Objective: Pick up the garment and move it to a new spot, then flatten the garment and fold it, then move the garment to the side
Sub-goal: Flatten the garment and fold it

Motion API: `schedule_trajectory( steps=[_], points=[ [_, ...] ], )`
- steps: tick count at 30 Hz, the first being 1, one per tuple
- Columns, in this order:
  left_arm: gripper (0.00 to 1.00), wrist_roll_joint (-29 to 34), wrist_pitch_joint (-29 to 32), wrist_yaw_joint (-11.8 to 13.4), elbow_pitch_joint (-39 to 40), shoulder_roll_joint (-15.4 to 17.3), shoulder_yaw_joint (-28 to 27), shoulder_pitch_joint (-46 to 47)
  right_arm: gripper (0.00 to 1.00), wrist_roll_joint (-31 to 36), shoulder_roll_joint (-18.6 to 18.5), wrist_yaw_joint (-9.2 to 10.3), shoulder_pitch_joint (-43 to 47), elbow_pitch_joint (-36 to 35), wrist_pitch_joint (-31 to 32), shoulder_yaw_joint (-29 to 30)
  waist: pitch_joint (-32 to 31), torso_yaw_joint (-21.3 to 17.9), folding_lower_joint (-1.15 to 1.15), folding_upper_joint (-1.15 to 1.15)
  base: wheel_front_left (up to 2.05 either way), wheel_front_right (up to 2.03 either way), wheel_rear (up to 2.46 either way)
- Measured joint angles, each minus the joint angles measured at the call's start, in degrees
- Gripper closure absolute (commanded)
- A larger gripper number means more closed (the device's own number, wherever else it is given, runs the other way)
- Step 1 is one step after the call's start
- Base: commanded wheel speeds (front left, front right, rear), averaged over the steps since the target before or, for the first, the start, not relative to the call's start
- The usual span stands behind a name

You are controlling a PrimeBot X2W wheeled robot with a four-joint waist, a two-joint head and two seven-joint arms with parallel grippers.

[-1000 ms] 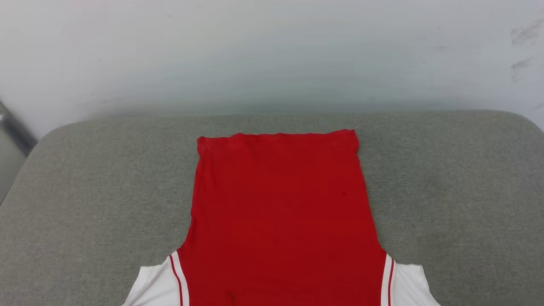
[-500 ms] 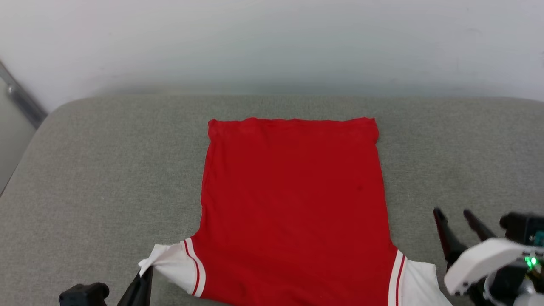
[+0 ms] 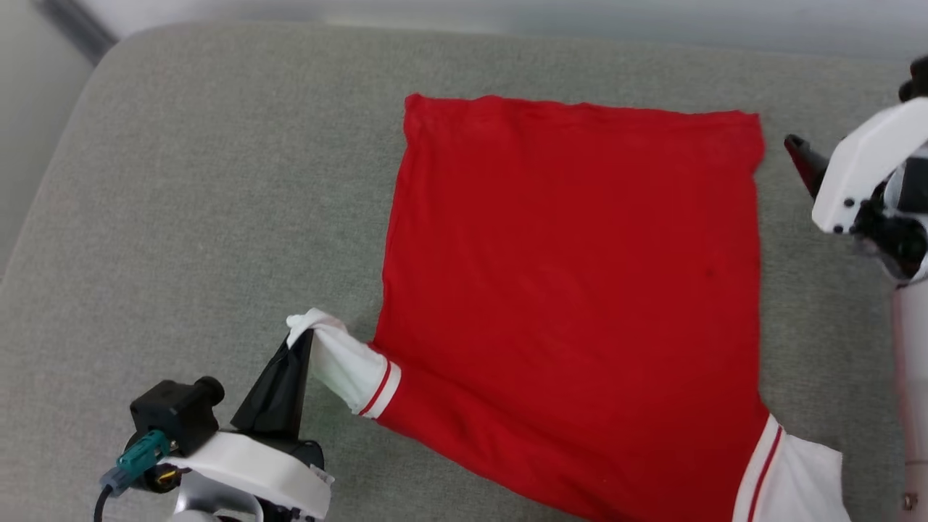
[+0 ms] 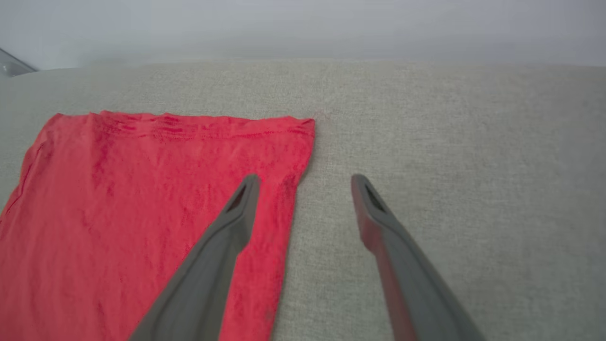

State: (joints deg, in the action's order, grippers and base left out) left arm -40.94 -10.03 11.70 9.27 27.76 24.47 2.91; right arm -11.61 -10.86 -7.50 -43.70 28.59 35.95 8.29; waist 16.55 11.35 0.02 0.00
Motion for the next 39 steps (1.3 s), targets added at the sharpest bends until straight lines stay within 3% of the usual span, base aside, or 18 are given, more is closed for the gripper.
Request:
schedule_trajectory(
  steps=[7,17,18,19,20,30,35,39],
  points=[
    [1.00,0.4,-2.3,-3.7,-2.5,-2.3,1.0,5.6,0.00,5.0,-1.5,0.00,-13.2,7.0,11.6,-0.5,6.7,4.1,0.00,0.00,0.00,0.00,0.00],
    [1.00,0.3,-3.8,-7.3,-7.8,-5.1,1.5,9.2,0.00,12.4,-0.5,-0.01,-17.8,13.8,16.9,5.5,12.7,8.1,-0.01,0.00,0.00,0.00,0.00],
    [1.00,0.3,-3.9,-7.5,-8.2,-5.1,1.5,9.2,0.51,12.9,-0.3,-0.01,-18.0,14.2,17.5,5.9,12.6,8.1,-0.01,0.00,0.00,0.00,0.00],
    [1.00,0.3,-4.0,-7.7,-8.6,-5.2,1.5,9.2,0.71,13.2,-0.1,-0.01,-18.1,14.6,18.2,6.4,12.3,8.0,-0.01,0.00,0.00,0.00,0.00],
    [1.00,0.3,-4.1,-7.8,-8.9,-5.3,1.5,9.2,1.00,13.5,0.2,-0.01,-18.1,15.0,18.6,6.7,12.0,8.0,-0.01,0.00,0.00,0.00,0.00],
    [1.00,-0.1,-4.1,-7.6,-12.1,-5.3,1.9,7.7,1.00,15.4,-0.8,-0.01,-16.6,16.8,20.1,7.5,6.2,7.6,-0.01,0.00,0.00,0.00,0.00],
    [1.00,-0.7,-3.4,-5.6,-12.9,-4.1,1.4,3.5,1.00,12.8,-3.1,-0.01,-13.8,15.2,18.5,2.9,0.7,6.6,-0.02,0.00,0.00,0.00,0.00],
    [1.00,-1.3,-2.6,-3.6,-12.6,-2.8,0.6,-0.1,1.00,7.1,-5.1,-0.01,-7.7,11.6,18.1,-1.9,-4.1,5.1,-0.02,0.00,0.00,0.00,0.00]
  ],
)
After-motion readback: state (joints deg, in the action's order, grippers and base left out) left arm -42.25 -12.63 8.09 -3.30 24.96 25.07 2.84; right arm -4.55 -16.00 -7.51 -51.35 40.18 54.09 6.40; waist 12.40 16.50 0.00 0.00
